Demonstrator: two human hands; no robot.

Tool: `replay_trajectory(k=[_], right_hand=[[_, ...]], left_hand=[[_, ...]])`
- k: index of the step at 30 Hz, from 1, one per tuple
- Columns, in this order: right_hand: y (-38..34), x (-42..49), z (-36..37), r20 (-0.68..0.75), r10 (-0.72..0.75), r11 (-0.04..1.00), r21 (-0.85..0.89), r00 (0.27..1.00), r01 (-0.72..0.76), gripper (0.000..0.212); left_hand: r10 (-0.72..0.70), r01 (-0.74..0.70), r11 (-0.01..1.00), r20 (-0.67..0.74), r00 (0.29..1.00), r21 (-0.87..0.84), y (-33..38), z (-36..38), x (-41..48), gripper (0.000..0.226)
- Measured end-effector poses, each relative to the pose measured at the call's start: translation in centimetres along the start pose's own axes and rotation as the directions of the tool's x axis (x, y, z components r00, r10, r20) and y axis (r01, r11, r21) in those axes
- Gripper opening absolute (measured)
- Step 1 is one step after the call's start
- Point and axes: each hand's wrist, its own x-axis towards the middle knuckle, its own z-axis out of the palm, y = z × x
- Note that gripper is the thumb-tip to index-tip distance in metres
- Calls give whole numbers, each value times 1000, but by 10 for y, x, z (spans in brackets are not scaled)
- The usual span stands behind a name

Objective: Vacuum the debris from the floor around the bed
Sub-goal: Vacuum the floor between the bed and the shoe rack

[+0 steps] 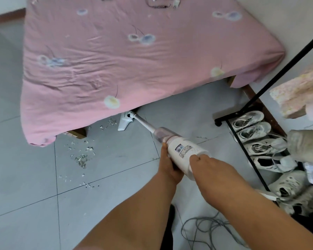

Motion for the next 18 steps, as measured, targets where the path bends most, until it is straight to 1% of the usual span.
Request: replay_trajectory(k=[8, 13, 18], right_hand=[[-33, 14, -6, 23, -91, 995, -39, 996, 92, 43], [-48, 24, -9, 33, -139, 988, -64, 990, 140, 42], [-65, 33, -12, 43, -175, 981, -73, 984, 178, 41]], left_hand=[[51, -53, 997, -36, 998, -61, 30, -24, -9, 77], [96, -99, 991, -41, 995, -94, 46, -34, -12, 78], [110, -115, 986, -44, 993, -124, 61, -47, -15, 79]])
